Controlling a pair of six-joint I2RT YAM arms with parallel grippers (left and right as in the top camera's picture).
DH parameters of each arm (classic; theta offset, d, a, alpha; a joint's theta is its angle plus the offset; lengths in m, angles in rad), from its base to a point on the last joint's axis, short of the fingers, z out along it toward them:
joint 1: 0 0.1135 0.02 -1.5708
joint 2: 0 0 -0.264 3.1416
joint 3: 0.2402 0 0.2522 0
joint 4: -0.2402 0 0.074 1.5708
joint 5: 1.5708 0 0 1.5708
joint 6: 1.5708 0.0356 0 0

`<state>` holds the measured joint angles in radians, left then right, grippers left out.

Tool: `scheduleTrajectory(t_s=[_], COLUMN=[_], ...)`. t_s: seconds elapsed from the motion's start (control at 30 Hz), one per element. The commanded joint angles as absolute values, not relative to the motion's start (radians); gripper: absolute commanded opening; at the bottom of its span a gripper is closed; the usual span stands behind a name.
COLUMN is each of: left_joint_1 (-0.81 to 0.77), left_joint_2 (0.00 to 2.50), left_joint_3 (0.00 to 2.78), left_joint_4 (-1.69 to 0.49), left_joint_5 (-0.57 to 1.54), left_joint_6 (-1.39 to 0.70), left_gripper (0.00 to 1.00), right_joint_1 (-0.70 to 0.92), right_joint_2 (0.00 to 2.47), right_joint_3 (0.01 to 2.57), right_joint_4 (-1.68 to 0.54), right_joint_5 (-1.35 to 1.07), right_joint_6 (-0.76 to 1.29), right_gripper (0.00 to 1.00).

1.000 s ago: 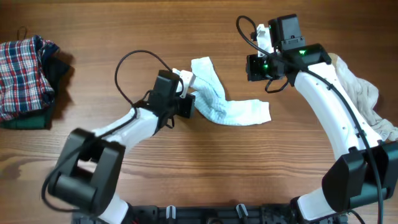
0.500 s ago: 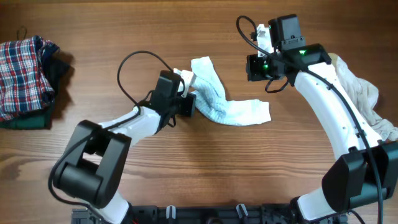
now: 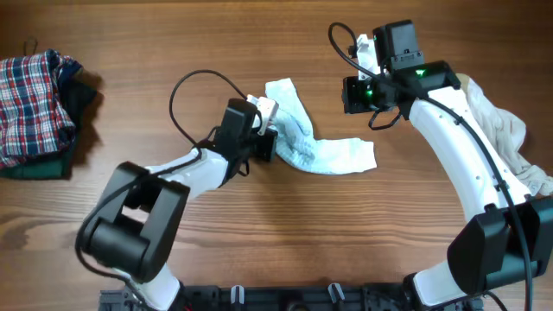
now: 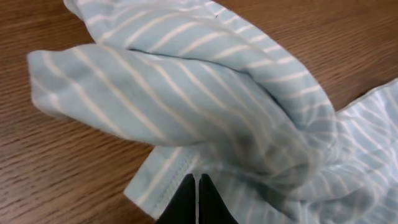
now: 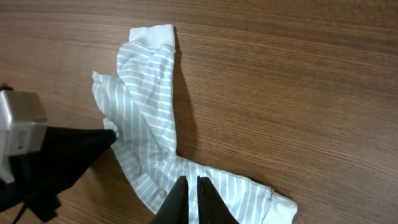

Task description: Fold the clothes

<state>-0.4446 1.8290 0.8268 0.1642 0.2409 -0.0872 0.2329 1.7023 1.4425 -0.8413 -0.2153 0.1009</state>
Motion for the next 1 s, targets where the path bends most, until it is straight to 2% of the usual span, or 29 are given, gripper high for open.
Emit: scheduleTrajectory(t_s=[0.0, 0.27, 0.47, 0.63, 0.97], left_joint_1=[-0.447, -0.447, -0.446, -0.446, -0.446], left_joint_2=[1.871, 1.901, 1.9, 1.9, 1.9], left_joint_3=[0.838, 0.838, 0.838, 0.838, 0.838], left_joint_4=[0.203, 0.212, 0.068, -0.039, -0.126], left_joint_5=[0.257, 0.26, 0.231, 0.23, 0.229], left_joint_6=[-0.082, -0.081, -0.089, -0.147, -0.191], left_gripper=[0.04, 0.04, 0.04, 0.04, 0.04], right_joint_1=[0.231, 0.231, 0.234, 0.255, 0.294], right_joint_2=[1.711, 1.711, 1.711, 1.711, 1.801], right_joint_3=[1.444, 1.444, 1.444, 1.444, 1.406], right_joint_4=[-0.839, -0.838, -0.839, -0.83, -0.556], right_joint_5=[-0.199, -0.18, -0.185, -0.403, -0.421], right_joint_6=[0.106, 0.107, 0.097, -0.107, -0.14], right_gripper=[0.07, 0.07, 0.04, 0.04, 0.04])
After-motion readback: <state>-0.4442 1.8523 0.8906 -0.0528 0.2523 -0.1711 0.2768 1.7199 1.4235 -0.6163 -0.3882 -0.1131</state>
